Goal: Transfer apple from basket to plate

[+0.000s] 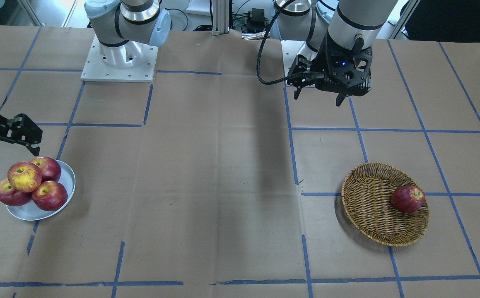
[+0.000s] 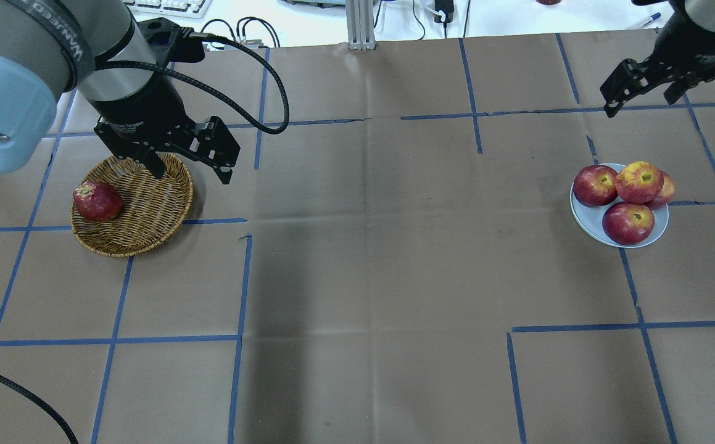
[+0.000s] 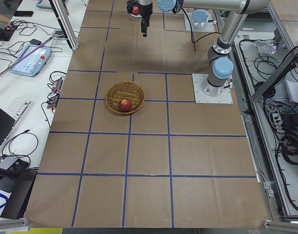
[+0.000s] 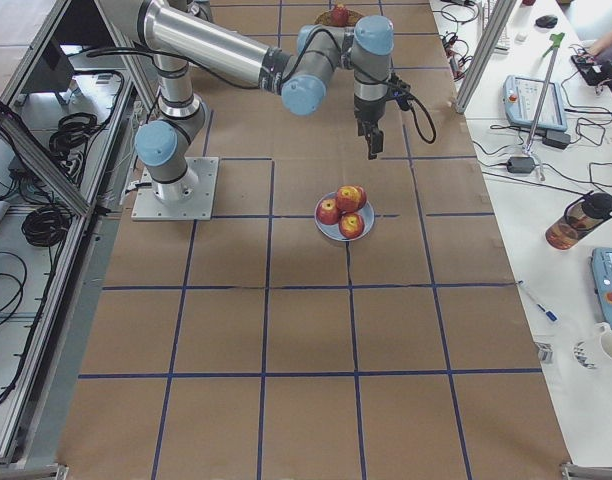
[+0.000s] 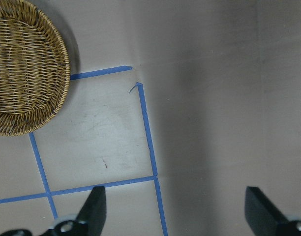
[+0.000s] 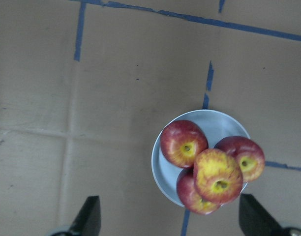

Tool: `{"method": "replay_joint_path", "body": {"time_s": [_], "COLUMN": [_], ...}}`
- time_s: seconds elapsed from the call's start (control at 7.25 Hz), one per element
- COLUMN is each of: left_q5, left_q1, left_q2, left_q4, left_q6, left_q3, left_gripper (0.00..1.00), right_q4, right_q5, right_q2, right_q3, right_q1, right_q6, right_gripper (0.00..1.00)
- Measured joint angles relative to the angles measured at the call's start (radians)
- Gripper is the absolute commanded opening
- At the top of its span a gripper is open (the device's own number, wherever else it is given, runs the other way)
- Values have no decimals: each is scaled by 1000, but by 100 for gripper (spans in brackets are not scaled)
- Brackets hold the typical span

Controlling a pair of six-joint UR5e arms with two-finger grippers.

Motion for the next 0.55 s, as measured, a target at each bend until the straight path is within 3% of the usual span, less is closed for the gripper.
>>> {"method": "replay_joint_path", "body": {"time_s": [0.55], "left_q5": [-1], "left_q1": [0], "left_q2": [0], "left_q4": [0], "left_q6": [-2], "left_q3": [1], "left_gripper": [99], "right_q4": [134], "right_q5": [-4], "right_q2": [-102], "right_q3": [8], "right_q1": [208], "right_q6": [398], "right_gripper": [100]}}
